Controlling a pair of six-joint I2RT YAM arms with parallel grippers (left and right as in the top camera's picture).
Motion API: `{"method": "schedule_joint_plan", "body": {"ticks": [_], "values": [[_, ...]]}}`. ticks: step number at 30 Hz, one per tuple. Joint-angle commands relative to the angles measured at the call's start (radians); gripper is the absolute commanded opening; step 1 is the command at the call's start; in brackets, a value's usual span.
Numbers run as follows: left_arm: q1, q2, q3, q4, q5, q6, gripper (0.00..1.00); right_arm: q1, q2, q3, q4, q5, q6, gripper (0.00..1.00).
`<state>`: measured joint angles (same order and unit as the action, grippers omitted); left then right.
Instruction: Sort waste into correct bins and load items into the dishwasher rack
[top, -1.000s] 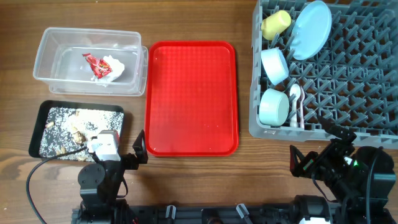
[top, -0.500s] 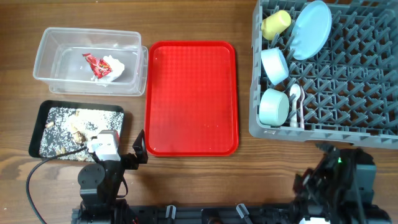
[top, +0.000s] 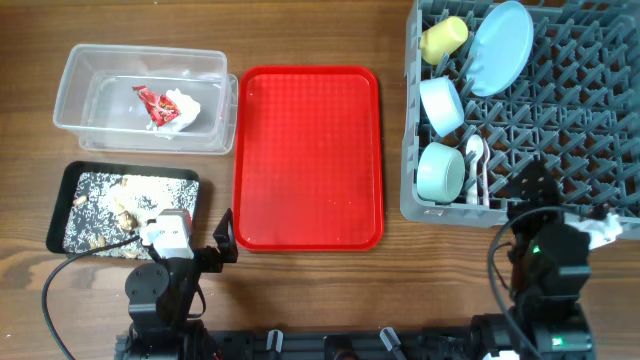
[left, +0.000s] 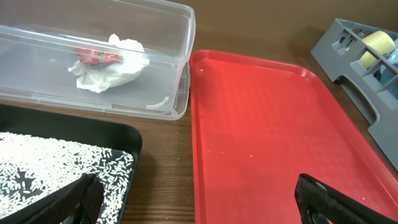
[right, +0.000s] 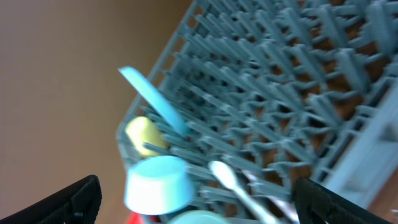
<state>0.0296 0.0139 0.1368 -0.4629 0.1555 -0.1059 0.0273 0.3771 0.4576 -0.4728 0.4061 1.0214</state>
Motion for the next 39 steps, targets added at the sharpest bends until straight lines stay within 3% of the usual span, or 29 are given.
{"method": "schedule_joint_plan", "body": {"ticks": [1, 6, 11, 16, 20, 32, 37, 39], "values": [[0.008, -0.009, -0.004, 0.004, 0.012, 0.016, 1.00, 0.022, -0.082, -0.090, 0.013, 0.072, -0.075, 1.00], [0.008, -0.009, -0.004, 0.004, 0.011, 0.016, 1.00, 0.031, -0.153, -0.192, 0.111, 0.072, -0.144, 1.00], [0.008, -0.009, -0.004, 0.004, 0.011, 0.016, 1.00, 0.055, -0.230, -0.277, 0.256, 0.018, -0.443, 1.00], [0.008, -0.009, -0.004, 0.004, 0.012, 0.017, 1.00, 0.071, -0.321, -0.382, 0.414, -0.175, -0.795, 1.00], [0.008, -0.009, -0.004, 0.004, 0.011, 0.016, 1.00, 0.077, -0.375, -0.443, 0.483, -0.237, -0.869, 1.00], [0.008, -0.009, -0.004, 0.004, 0.011, 0.016, 1.00, 0.122, -0.375, -0.451, 0.495, -0.233, -0.868, 1.00], [0.008, -0.009, -0.004, 0.004, 0.011, 0.016, 1.00, 0.133, -0.375, -0.451, 0.485, -0.339, -1.145, 1.00], [0.008, -0.009, -0.004, 0.004, 0.011, 0.017, 1.00, 0.132, -0.375, -0.451, 0.484, -0.341, -1.176, 1.00]]}}
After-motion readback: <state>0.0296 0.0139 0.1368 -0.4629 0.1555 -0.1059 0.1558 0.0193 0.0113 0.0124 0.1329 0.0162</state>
